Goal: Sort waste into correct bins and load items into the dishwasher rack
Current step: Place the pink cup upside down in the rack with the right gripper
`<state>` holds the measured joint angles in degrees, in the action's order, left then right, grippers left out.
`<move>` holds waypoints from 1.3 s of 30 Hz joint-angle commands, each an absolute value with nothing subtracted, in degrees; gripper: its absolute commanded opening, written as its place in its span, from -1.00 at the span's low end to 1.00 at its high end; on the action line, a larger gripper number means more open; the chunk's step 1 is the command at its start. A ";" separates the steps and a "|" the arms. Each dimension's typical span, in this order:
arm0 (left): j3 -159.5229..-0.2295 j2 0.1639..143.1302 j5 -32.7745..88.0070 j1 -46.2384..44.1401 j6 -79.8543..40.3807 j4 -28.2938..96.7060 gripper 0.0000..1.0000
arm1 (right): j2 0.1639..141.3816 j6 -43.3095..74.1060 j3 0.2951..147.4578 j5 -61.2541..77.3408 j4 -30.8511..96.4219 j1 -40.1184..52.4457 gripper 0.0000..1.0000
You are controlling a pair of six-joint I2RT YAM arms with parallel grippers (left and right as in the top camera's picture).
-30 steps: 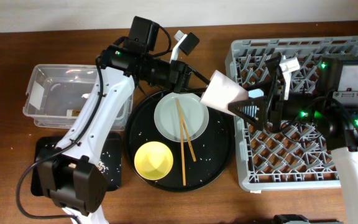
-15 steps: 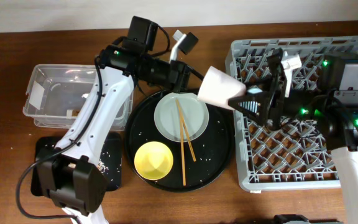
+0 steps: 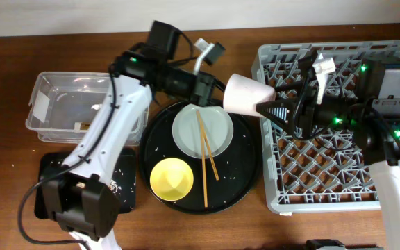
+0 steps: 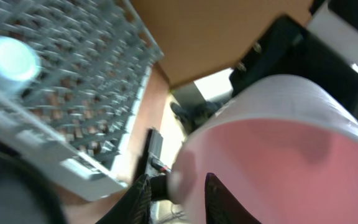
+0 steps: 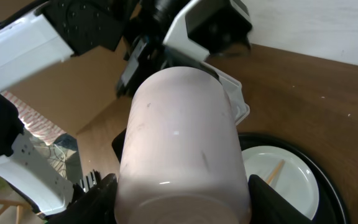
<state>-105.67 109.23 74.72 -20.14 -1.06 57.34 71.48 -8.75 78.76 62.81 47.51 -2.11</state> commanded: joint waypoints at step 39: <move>-106.21 108.29 44.71 -14.00 -0.36 70.37 -0.44 | 72.01 2.48 73.08 6.37 77.87 -2.33 0.01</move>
